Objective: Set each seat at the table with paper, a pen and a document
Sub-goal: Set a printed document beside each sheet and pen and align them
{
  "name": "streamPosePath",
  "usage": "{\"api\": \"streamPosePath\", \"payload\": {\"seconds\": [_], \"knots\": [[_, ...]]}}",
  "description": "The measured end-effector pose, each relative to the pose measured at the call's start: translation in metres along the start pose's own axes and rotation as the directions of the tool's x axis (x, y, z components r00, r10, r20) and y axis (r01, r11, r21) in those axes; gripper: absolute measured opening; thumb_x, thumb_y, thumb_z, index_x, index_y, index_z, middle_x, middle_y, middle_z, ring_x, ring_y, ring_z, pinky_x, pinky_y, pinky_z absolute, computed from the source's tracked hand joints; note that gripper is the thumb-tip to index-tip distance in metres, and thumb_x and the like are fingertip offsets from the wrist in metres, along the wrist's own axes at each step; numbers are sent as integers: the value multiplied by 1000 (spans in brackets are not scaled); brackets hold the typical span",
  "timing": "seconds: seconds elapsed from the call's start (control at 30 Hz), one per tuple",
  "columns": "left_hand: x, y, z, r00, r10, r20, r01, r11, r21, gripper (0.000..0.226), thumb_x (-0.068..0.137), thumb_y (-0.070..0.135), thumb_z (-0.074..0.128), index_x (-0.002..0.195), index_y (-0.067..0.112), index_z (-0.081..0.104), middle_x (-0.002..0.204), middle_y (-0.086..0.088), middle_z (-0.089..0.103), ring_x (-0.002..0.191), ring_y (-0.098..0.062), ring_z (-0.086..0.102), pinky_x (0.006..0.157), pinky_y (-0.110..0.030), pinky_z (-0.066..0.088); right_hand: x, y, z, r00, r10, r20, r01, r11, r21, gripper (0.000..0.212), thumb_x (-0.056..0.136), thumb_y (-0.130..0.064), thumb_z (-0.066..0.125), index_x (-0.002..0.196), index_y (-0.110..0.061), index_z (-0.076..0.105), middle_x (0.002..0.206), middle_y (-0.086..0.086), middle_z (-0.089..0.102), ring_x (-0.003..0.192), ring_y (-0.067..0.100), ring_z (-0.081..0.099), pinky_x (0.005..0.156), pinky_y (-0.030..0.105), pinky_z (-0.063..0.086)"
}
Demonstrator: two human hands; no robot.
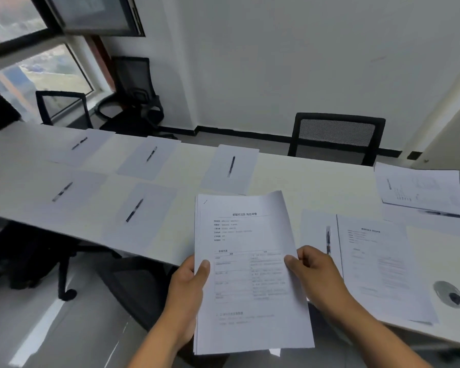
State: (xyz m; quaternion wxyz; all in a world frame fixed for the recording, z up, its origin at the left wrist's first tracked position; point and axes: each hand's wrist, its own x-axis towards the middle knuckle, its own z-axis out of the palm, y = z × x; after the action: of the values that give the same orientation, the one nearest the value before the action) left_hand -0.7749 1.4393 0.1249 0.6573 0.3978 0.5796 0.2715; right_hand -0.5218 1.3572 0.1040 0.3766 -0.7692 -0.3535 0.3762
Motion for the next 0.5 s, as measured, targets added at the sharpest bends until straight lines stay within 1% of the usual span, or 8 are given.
{"api": "streamPosePath", "payload": {"seconds": [0.1, 0.17, 0.2, 0.27, 0.33, 0.4, 0.5], "knots": [[5, 9, -40, 1000, 11, 25, -12, 999, 30, 25, 116, 21, 51, 128, 17, 73, 119, -6, 83, 109, -30, 81, 100, -58, 62, -10, -16, 34, 1000, -7, -23, 7, 1000, -12, 43, 102, -35, 66, 75, -13, 41, 67, 2, 47, 64, 14, 42, 63, 32, 39], [10, 15, -62, 999, 12, 29, -13, 999, 41, 25, 117, 21, 51, 127, 16, 73, 119, -8, 83, 108, -31, 81, 101, -58, 62, -15, -25, 55, 1000, 8, -26, -8, 1000, 5, 45, 102, -36, 66, 79, -4, 45, 74, 15, 53, 65, 15, 45, 64, 33, 41], [12, 17, -69, 1000, 9, 30, -10, 999, 40, 26, 117, 21, 50, 127, 16, 74, 119, -8, 83, 108, -31, 81, 101, -58, 62, -16, -27, 61, 1000, 14, -27, -14, 1000, 9, 46, 101, -37, 67, 82, -1, 47, 77, 17, 55, 66, 15, 47, 64, 34, 41], [16, 20, -80, 1000, 0, 31, -1, 999, 39, 27, 117, 21, 49, 127, 16, 74, 119, -8, 83, 109, -31, 81, 102, -58, 61, -17, -34, 71, 999, 21, -33, -20, 1000, 21, 45, 101, -37, 67, 82, -1, 47, 74, 14, 53, 66, 15, 46, 64, 35, 41], [21, 21, -87, 999, -24, 36, 23, 999, 38, 29, 118, 22, 46, 126, 17, 74, 120, -8, 83, 109, -31, 80, 103, -57, 61, -16, -38, 78, 999, 25, -42, -23, 999, 37, 45, 101, -35, 67, 79, -4, 44, 69, 6, 48, 64, 14, 43, 63, 34, 39], [29, 22, -89, 998, -53, 37, 52, 998, 28, 31, 119, 24, 45, 126, 17, 75, 119, -9, 83, 110, -32, 80, 104, -59, 60, -9, -38, 82, 999, 31, -44, -29, 998, 48, 45, 102, -34, 66, 82, 0, 44, 69, 1, 48, 65, 14, 43, 64, 34, 38], [42, 26, -91, 998, -59, 32, 58, 998, 26, 32, 118, 25, 45, 124, 16, 76, 117, -9, 83, 109, -32, 80, 104, -57, 60, 4, -35, 87, 998, 49, -30, -46, 996, 77, 45, 105, -33, 63, 85, 3, 45, 73, 9, 50, 67, 15, 45, 65, 34, 38]]}}
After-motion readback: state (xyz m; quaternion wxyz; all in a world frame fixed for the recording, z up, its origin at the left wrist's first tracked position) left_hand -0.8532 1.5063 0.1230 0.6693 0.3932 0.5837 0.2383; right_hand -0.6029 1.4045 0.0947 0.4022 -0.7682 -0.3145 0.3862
